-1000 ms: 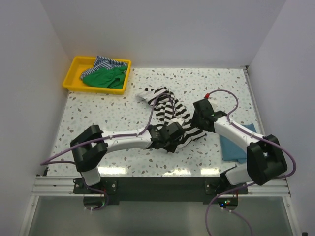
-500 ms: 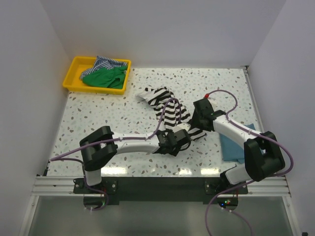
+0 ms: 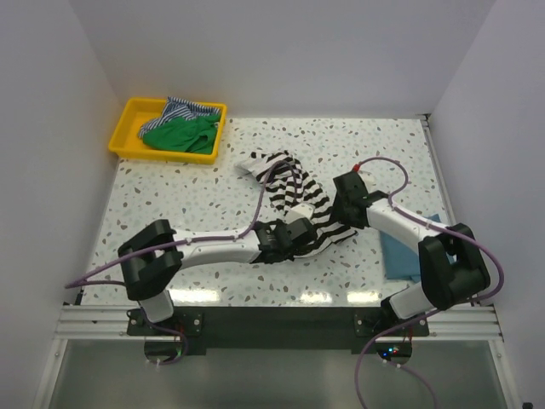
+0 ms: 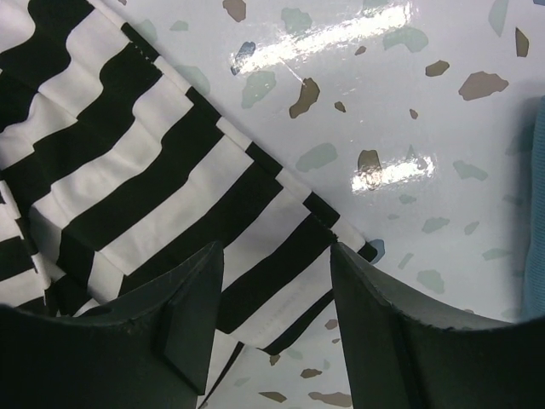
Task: Fold and stack the tank tops
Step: Flatten the tank top out
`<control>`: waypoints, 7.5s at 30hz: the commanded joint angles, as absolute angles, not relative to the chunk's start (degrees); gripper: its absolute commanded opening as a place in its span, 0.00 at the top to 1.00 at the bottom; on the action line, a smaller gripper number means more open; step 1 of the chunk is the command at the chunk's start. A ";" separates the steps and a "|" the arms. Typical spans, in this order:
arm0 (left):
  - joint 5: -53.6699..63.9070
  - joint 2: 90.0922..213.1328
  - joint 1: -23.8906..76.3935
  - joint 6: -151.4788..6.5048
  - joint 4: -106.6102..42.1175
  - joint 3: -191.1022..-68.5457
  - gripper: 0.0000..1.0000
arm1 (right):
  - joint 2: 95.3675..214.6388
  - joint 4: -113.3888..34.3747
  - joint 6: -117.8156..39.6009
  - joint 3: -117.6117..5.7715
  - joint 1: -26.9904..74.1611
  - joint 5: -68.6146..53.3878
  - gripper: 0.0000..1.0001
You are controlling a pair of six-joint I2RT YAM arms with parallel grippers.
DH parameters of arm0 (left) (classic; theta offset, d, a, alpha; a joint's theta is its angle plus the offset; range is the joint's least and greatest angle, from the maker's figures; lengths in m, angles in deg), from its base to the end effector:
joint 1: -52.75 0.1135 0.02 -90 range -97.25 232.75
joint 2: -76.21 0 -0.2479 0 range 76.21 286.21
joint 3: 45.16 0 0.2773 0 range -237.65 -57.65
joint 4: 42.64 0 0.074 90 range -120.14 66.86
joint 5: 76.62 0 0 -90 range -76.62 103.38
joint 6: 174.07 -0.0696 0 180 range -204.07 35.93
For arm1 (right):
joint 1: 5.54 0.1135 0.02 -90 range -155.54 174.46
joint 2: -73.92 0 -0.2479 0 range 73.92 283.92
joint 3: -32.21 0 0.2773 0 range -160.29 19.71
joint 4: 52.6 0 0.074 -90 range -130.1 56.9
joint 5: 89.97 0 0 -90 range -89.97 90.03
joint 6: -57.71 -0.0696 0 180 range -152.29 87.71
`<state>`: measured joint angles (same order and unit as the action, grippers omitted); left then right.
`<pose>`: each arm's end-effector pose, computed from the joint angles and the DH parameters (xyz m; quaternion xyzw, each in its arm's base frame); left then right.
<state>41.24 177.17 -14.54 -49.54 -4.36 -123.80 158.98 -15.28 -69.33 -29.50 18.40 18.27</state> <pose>0.1806 -0.3474 0.1335 0.2061 0.9179 -0.0443 0.3360 0.3030 0.1107 0.1284 0.1488 0.9444 -0.0053 0.2932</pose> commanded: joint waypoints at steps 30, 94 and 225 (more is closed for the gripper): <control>23.22 157.51 11.35 -46.54 -14.50 -103.09 1.00 | 155.57 -15.67 -75.54 -20.54 31.46 15.85 0.53; -16.33 173.16 49.50 -35.37 -32.42 -174.52 1.00 | 164.03 -9.07 -60.94 -102.18 8.43 5.12 1.00; 5.02 189.05 38.07 -43.72 -25.48 -128.76 0.56 | 158.65 -8.20 -89.77 -42.42 66.00 8.29 1.00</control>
